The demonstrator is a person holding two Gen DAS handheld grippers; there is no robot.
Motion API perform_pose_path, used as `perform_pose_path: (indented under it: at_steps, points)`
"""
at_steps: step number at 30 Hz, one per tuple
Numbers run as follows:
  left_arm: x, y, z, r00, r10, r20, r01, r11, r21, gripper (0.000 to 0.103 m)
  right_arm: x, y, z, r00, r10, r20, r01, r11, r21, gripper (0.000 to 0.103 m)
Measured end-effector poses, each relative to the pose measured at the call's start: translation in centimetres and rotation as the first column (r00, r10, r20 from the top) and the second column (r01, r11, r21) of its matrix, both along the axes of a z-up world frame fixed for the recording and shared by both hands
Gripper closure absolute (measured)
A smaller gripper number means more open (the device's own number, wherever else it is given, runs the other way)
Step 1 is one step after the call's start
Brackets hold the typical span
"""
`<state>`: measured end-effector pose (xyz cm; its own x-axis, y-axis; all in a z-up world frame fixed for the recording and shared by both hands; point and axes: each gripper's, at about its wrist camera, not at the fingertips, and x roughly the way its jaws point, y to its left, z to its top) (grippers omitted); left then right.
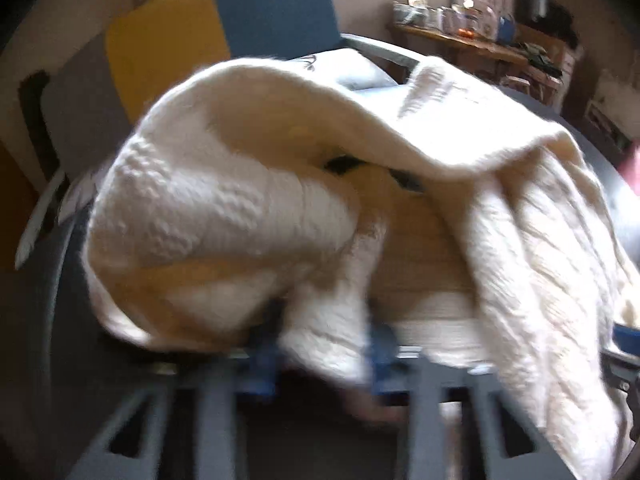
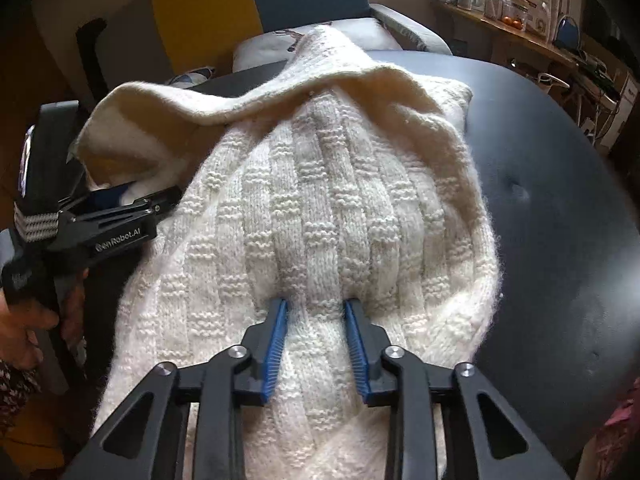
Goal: Fold clothes
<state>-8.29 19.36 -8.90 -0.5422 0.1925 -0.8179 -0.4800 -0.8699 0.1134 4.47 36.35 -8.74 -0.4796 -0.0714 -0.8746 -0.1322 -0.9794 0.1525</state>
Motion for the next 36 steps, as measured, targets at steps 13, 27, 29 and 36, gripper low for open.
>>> perform_pose_path:
  at_steps: [13,27,29,36]
  points:
    - [-4.2,-16.3,1.3,0.974,0.223,0.035,-0.223,0.975,-0.004,0.083,-6.2,-7.4,0.4,0.992,0.124,0.023,-0.122,0.991,-0.054,0.075]
    - [-4.5,-23.7,2.5,0.934,0.358,-0.002,-0.358,0.934,0.003,0.073,-8.9,-16.9,1.5,0.967,0.253,-0.02,-0.253,0.967,-0.002,0.07]
    - [-3.3,-24.5,3.3,0.929,0.368,0.046,-0.37,0.926,0.07,0.06,-8.0,-15.3,3.1,0.97,0.238,-0.054,-0.241,0.969,-0.051,0.07]
    - [3.9,-25.5,2.9,0.935,0.322,0.151,-0.345,0.925,0.163,0.034,-6.3,-9.5,6.5,0.977,0.205,-0.054,-0.21,0.969,-0.127,0.064]
